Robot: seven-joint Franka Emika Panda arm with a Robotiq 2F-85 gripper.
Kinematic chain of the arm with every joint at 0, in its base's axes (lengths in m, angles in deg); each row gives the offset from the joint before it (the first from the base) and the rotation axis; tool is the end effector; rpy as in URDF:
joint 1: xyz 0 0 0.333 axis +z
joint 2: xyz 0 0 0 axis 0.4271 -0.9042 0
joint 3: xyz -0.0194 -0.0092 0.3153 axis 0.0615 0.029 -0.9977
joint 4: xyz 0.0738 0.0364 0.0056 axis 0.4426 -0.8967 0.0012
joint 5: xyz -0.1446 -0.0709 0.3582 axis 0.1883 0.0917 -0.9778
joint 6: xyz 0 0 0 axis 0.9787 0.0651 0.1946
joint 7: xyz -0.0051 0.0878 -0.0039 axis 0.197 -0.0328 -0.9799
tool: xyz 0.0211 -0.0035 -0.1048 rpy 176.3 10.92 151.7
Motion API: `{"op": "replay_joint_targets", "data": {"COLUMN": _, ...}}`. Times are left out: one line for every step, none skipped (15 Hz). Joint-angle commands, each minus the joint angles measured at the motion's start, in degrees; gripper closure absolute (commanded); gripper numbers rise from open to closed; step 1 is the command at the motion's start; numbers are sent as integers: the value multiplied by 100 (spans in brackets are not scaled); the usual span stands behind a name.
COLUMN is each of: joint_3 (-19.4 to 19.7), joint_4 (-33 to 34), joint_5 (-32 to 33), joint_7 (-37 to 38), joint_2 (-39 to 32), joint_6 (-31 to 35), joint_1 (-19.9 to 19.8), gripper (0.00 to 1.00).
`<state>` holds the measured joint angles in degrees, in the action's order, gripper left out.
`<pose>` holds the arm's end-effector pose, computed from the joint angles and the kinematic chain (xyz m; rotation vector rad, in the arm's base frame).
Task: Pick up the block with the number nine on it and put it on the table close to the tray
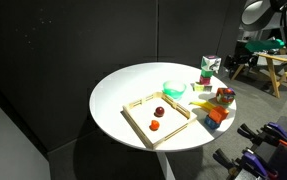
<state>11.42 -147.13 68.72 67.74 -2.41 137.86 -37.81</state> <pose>0.4322 -0.1833 0.3072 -3.0082 0.8527 0.1845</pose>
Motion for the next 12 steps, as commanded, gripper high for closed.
{"op": "replay_joint_targets", "data": {"joint_3": 35, "joint_4": 14, "joint_5": 2, "joint_7": 0, "joint_2": -5, "joint_6": -9, "joint_1": 34, "gripper": 0}}
{"op": "replay_joint_targets", "data": {"joint_3": 35, "joint_4": 18, "joint_5": 2, "joint_7": 0, "joint_2": -5, "joint_6": -9, "joint_1": 34, "gripper": 0}}
{"op": "replay_joint_targets", "data": {"joint_3": 36, "joint_4": 20, "joint_5": 2, "joint_7": 0, "joint_2": -5, "joint_6": -9, "joint_1": 34, "gripper": 0}}
{"op": "replay_joint_targets", "data": {"joint_3": 36, "joint_4": 21, "joint_5": 2, "joint_7": 0, "joint_2": -5, "joint_6": -9, "joint_1": 34, "gripper": 0}}
{"op": "replay_joint_targets", "data": {"joint_3": 36, "joint_4": 22, "joint_5": 2, "joint_7": 0, "joint_2": -5, "joint_6": -9, "joint_1": 34, "gripper": 0}}
{"op": "replay_joint_targets", "data": {"joint_3": 37, "joint_4": 22, "joint_5": 2, "joint_7": 0, "joint_2": -5, "joint_6": -9, "joint_1": 34, "gripper": 0}}
{"op": "replay_joint_targets", "data": {"joint_3": 43, "joint_4": -5, "joint_5": 19, "joint_7": -14, "joint_2": -46, "joint_6": 112, "joint_1": 29, "gripper": 0}}
{"op": "replay_joint_targets", "data": {"joint_3": 54, "joint_4": -5, "joint_5": 21, "joint_7": -3, "joint_2": -116, "joint_6": 165, "joint_1": 19, "gripper": 0}}
{"op": "replay_joint_targets", "data": {"joint_3": 63, "joint_4": -19, "joint_5": 65, "joint_7": 63, "joint_2": -170, "joint_6": 282, "joint_1": 11, "gripper": 0}}
{"op": "replay_joint_targets", "data": {"joint_3": 77, "joint_4": -15, "joint_5": 105, "joint_7": 148, "joint_2": -267, "joint_6": 403, "joint_1": 0, "gripper": 0}}
{"op": "replay_joint_targets", "data": {"joint_3": 95, "joint_4": -15, "joint_5": 112, "joint_7": 182, "joint_2": -344, "joint_6": 518, "joint_1": -3, "gripper": 0}}
{"op": "replay_joint_targets", "data": {"joint_3": 118, "joint_4": -16, "joint_5": 116, "joint_7": 221, "joint_2": -439, "joint_6": 653, "joint_1": -5, "gripper": 0}}
